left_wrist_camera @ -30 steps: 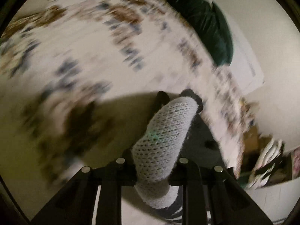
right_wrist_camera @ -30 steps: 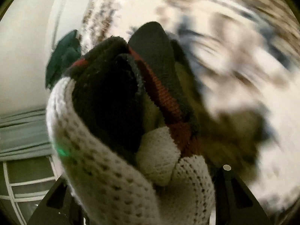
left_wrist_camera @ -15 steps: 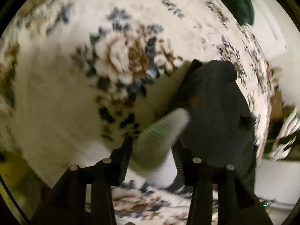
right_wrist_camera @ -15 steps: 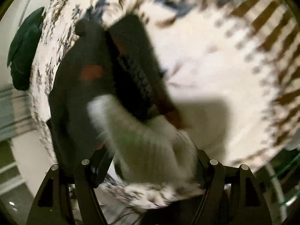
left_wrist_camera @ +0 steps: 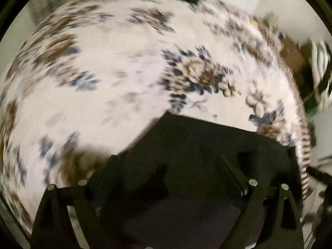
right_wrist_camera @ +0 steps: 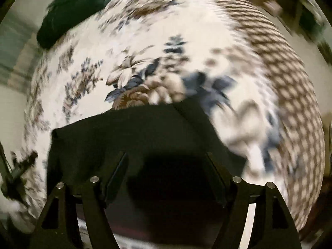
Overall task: Fold small clothes
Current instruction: 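Grasp the sweater hem with both grippers and lift it toward the collar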
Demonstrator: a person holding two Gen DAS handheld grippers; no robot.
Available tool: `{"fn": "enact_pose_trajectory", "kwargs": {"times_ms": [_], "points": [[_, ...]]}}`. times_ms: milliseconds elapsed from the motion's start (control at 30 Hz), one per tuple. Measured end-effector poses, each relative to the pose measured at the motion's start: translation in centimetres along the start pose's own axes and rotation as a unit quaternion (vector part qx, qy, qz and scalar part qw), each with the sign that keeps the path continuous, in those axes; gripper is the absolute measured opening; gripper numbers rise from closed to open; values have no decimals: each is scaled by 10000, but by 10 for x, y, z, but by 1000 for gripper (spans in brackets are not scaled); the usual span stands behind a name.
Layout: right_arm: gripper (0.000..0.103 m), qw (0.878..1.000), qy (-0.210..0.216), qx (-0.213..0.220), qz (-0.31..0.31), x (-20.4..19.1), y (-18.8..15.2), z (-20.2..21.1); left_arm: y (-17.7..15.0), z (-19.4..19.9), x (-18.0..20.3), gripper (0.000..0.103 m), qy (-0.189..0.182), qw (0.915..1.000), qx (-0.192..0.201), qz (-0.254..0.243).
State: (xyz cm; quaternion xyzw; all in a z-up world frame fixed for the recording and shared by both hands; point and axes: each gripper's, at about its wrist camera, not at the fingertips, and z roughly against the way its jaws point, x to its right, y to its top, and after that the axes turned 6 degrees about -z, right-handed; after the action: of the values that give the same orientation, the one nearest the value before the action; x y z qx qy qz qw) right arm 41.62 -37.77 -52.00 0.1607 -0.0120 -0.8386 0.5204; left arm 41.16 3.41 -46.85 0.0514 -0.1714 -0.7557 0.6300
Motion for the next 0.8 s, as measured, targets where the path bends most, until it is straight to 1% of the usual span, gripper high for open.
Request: {"fn": "enact_pose_trajectory", "kwargs": {"times_ms": [33, 100, 133, 167, 200, 233, 267, 300, 333, 433, 600, 633, 667, 800], "points": [[76, 9997, -163, -66, 177, -13, 13, -20, 6, -16, 10, 93, 60, 9996, -149, -218], [76, 9983, -437, -244, 300, -21, 25, -56, 15, -56, 23, 92, 408, 9962, -423, -639], [76, 9976, -511, -344, 302, -26, 26, -75, 14, -68, 24, 91, 525, 9946, -521, -728], [75, 9966, -592, -488, 295, -26, 28, -89, 12, -79, 24, 84, 577, 9934, -584, -804], [67, 9961, -649, -525, 277, -29, 29, -99, 9, -85, 24, 74, 523, 9932, -565, -872], [56, 9965, -664, -423, 278, -32, 29, -103, 6, -87, 22, 42, 501, 9934, -453, -930], [17, 9965, -704, -311, 321, -33, 28, -106, 2, -86, 22, 17, 550, 9927, -293, -1033], [4, 9961, -771, -203, 368, -36, 27, -104, -2, -83, 21, 16, 578, 9917, -156, -1134], [4, 9961, -781, -80, 390, -38, 24, -100, -5, -78, 19, 13, 533, 9918, -19, -1162], [4, 9951, -798, 249, 518, -40, 16, -84, -12, -63, 11, 11, 454, 9920, 246, -1156], [4, 9951, -726, 554, 376, -30, 9, -52, -4, -34, -7, 10, 284, 9947, 578, -801], [4, 9950, -719, 606, 329, -28, 10, -47, 1, -33, -6, 7, 247, 9953, 572, -739], [4, 9950, -717, 640, 279, -27, 12, -44, 7, -31, -9, 7, 262, 9959, 596, -621], [3, 9952, -662, 719, 35, -19, 14, -35, 22, -30, -35, 7, 128, 9982, 578, -49]]}}
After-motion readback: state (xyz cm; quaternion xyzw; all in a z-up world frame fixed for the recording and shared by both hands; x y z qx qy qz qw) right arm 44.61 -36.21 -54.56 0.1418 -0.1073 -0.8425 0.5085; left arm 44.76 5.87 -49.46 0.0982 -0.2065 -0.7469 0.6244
